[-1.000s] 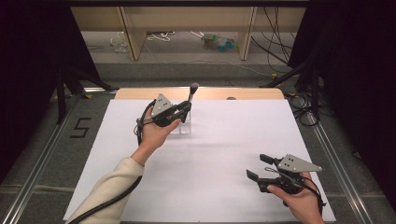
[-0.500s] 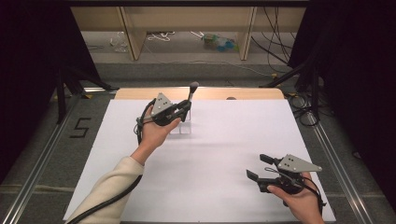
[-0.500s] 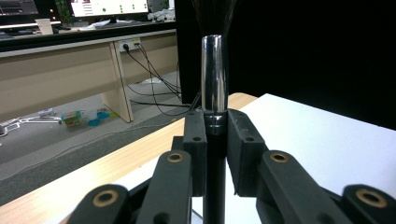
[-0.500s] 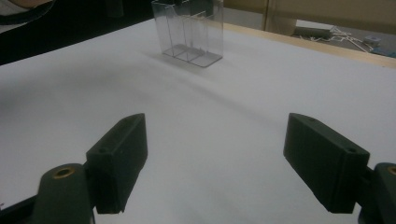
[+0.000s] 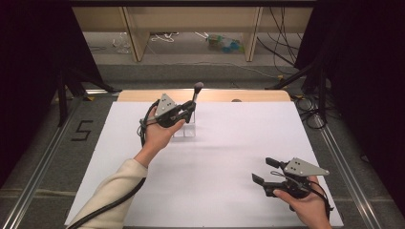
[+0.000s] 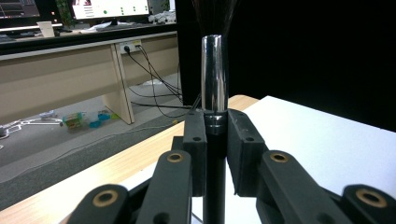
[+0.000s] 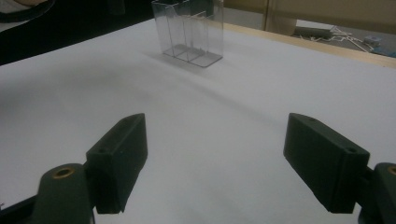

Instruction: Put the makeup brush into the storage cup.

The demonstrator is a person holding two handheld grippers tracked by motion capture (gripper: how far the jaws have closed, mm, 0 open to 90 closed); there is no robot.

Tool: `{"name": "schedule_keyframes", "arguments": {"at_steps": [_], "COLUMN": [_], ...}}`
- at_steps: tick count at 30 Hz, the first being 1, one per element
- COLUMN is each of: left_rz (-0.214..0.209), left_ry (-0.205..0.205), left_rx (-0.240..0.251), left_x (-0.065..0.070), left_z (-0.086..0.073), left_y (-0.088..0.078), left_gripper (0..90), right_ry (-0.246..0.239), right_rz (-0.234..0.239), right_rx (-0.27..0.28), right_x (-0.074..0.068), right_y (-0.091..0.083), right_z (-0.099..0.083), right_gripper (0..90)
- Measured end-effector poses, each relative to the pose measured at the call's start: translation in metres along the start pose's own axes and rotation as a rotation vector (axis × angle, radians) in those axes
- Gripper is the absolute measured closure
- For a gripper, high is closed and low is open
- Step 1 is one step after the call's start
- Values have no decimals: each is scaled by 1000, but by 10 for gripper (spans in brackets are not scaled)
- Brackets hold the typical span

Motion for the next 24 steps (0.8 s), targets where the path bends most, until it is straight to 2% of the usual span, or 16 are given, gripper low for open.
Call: {"name": "schedule_keyframes", "arguments": {"at_steps": [19, 21, 24], "left_rz": [4, 5, 5], "left_ry": [2, 5, 7], "left_rx": [0, -2, 0], "left_x": [-1, -2, -1], "left_z": [1, 1, 1], "left_y": [3, 3, 4], "left_gripper": [788, 788, 788], "right_ry": [2, -11, 8], "right_rz": [1, -14, 4], "right_rx": [0, -14, -6], "right_x": [0, 1, 0], "right_y": [0, -1, 0], "right_z": [0, 0, 0], "right_gripper": [227, 227, 227]}}
Point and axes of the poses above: each handheld gripper's, and its own axes: y roughly forward along the jaws, z roughly out of its top, x roughly to its right, the point moved 1 cm from there along y, roughly forward along the jaws, and after that the axes turned 1 degree about y, right-handed, at the moved point
